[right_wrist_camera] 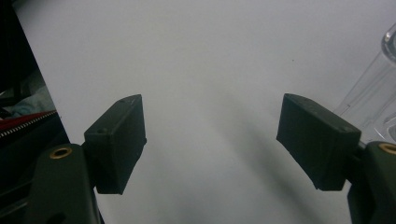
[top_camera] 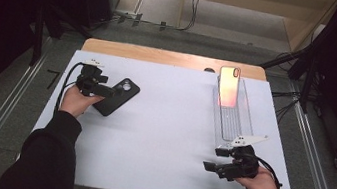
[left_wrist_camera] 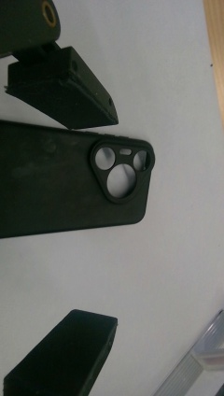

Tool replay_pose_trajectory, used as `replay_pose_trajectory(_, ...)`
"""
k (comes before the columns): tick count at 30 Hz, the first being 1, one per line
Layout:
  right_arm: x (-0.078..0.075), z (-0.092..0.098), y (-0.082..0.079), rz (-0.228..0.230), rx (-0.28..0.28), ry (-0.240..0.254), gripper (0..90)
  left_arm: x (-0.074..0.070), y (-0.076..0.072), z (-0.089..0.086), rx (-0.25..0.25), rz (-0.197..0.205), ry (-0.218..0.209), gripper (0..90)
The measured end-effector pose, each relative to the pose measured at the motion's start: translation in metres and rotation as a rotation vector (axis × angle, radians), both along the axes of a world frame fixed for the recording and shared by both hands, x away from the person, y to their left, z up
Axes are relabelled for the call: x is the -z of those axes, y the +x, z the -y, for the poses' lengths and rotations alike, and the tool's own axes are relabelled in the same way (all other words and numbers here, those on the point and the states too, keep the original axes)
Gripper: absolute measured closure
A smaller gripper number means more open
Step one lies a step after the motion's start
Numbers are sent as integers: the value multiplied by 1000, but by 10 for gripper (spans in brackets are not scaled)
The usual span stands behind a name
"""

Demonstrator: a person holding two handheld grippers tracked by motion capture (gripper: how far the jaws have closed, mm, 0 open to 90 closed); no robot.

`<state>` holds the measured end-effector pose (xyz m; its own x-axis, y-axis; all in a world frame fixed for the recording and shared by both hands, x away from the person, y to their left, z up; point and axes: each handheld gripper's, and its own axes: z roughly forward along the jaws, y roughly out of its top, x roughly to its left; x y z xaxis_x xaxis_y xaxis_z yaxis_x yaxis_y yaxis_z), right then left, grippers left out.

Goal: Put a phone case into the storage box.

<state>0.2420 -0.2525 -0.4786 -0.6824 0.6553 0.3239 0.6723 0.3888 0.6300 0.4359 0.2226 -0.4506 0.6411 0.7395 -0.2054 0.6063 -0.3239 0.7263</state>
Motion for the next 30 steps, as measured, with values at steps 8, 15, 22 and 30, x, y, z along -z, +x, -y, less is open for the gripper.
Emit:
replay_pose_trajectory(8,1,0,1,3,-5,-2,219,7,7,3,-9,26,11,49)
replay_pose_trajectory(15,1,0,1,-3,0,-10,219,11,8,1,-21,23,16,45)
replay_pose_trajectory(22,1,-1,0,-2,-6,-7,219,16,7,4,-3,39,50,45)
replay_pose_trajectory(30,0,-2,-1,12,-9,0,219,28,4,7,-2,17,60,33)
